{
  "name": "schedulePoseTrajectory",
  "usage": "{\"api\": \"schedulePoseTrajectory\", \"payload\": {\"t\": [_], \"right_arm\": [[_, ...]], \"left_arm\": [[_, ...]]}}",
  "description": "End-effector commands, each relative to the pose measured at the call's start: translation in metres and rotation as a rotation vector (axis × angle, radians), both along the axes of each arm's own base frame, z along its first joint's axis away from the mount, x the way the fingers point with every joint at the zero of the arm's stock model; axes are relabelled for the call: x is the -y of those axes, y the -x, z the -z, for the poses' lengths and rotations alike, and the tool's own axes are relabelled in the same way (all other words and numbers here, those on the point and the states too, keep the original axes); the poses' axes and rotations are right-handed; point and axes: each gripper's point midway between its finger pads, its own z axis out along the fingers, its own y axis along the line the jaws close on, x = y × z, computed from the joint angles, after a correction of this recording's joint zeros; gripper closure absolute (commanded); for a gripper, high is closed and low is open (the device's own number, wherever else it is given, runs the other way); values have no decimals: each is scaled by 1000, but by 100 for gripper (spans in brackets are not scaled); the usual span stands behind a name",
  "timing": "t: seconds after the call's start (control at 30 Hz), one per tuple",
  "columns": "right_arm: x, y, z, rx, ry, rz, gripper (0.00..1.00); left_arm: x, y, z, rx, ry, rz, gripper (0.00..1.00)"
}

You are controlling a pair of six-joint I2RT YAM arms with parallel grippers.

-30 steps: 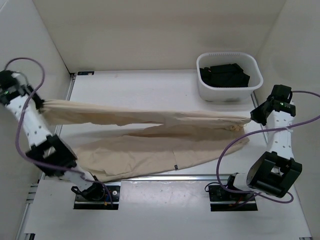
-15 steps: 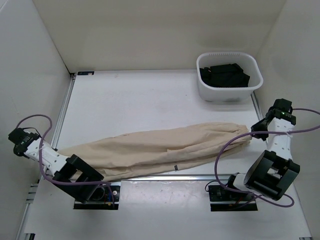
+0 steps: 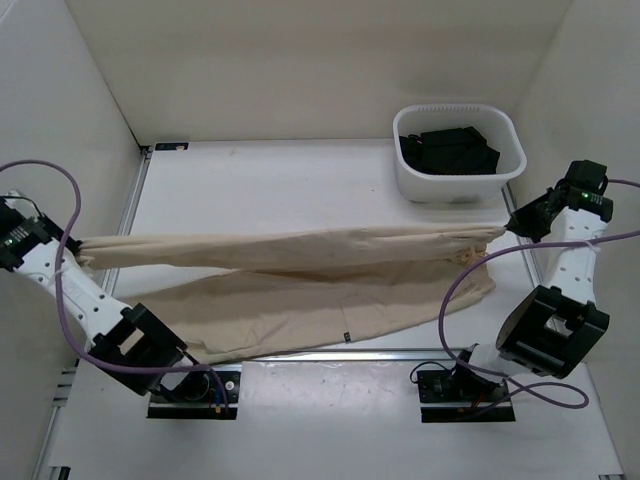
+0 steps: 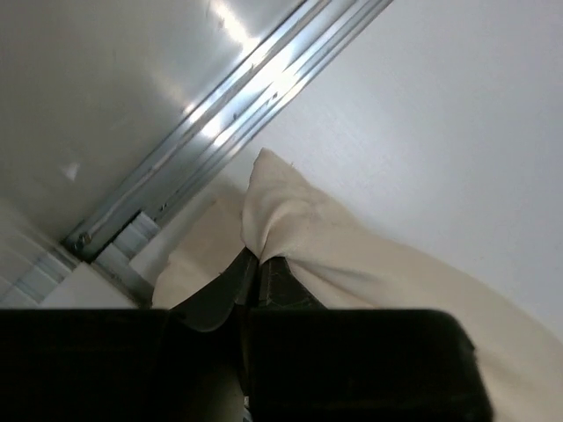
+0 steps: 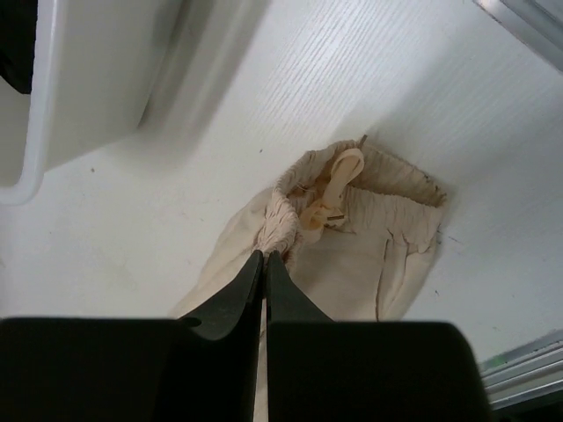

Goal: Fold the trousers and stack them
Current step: Fold the trousers

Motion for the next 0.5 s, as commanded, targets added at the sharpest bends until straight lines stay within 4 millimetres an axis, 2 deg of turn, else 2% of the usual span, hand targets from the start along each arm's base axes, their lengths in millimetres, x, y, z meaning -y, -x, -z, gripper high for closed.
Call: {"api": "schedulePoseTrajectory", "payload": {"t": [0.0, 0.03, 0.07, 0.13, 0.17, 0.27, 0.3, 0.33, 0.4, 0.47], "right_arm": [[22, 5, -13, 41, 93, 54, 100], [17, 15, 3, 0, 80, 44, 100], [17, 19, 9, -8, 85, 49, 100], [15, 29, 20, -24, 78, 58, 100], [18, 42, 39, -80, 72, 82, 100], [30, 67, 60, -142, 58, 158, 100], [28, 80, 77, -188, 36, 167, 100], [34, 90, 84, -216, 40, 201, 100], [34, 100, 99, -272, 22, 206, 93], [32, 103, 108, -301, 10, 195, 82]], "left_arm": [[-3, 28, 17, -60, -51, -80, 86], [-3, 40, 20, -58, -73, -116, 86], [3, 56, 52, -122, -33, -147, 86], [6, 75, 74, -166, -21, -199, 86], [7, 96, 93, -205, 2, -257, 86], [7, 124, 119, -246, 41, -349, 86], [12, 132, 135, -273, 69, -363, 86], [17, 134, 143, -286, 88, -361, 86], [24, 144, 162, -331, 122, -377, 86], [22, 145, 169, -339, 119, -382, 86]]}}
